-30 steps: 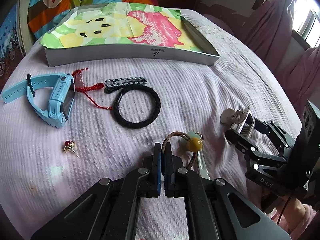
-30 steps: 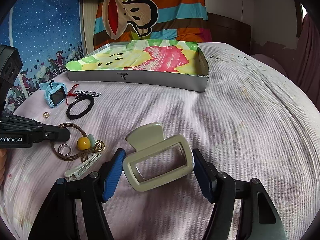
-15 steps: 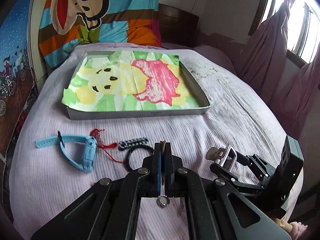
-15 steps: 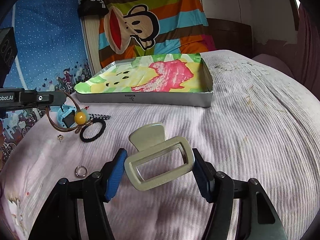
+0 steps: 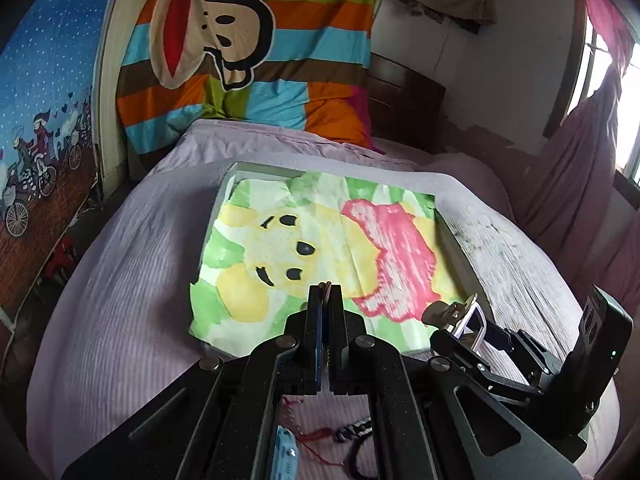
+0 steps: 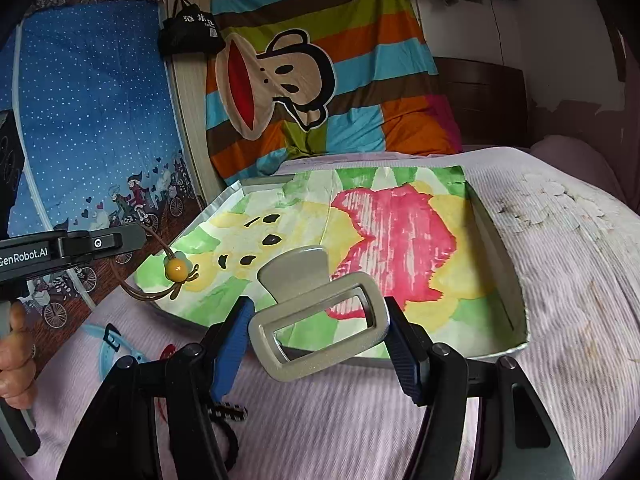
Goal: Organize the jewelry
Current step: 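Carry both items into the metal tray and open both tools to release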
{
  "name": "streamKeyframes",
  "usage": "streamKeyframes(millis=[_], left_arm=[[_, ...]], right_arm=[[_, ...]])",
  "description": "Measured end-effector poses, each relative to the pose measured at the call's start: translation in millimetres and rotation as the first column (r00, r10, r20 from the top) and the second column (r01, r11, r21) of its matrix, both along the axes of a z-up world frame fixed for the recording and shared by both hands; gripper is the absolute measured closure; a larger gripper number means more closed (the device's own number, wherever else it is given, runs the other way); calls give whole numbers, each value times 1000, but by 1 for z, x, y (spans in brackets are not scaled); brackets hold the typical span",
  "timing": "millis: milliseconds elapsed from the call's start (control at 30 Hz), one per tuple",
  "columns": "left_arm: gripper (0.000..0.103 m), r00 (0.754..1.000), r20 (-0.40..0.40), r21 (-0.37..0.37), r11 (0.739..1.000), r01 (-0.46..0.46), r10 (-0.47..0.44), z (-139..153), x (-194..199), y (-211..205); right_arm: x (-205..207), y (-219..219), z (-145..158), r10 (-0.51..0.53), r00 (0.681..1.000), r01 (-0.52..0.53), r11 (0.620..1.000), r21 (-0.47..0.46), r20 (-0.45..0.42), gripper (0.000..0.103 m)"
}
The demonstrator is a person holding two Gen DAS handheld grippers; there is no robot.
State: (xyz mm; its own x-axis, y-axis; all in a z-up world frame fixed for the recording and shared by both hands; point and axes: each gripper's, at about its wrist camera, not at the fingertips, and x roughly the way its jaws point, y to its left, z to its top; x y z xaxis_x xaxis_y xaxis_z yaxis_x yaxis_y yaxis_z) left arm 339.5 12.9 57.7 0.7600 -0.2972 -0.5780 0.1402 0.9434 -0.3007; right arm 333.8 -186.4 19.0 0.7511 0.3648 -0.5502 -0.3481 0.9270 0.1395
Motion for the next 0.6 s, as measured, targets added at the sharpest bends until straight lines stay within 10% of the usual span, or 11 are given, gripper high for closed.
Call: streamKeyframes(millis=[367, 500, 600], left_arm=[[102, 997, -51, 13, 998, -55, 56, -36, 15, 30], [98, 997, -57, 29, 998, -53, 55, -37, 10, 25], [69, 996, -40, 19, 997, -78, 78, -32, -2, 24]], right_arm=[[26, 7, -25, -36, 997, 36, 999, 3, -68, 41], [14, -2, -20, -70, 997, 71, 997, 16, -39, 26], [-7, -13, -9, -89, 996, 89, 996, 23, 17, 11]])
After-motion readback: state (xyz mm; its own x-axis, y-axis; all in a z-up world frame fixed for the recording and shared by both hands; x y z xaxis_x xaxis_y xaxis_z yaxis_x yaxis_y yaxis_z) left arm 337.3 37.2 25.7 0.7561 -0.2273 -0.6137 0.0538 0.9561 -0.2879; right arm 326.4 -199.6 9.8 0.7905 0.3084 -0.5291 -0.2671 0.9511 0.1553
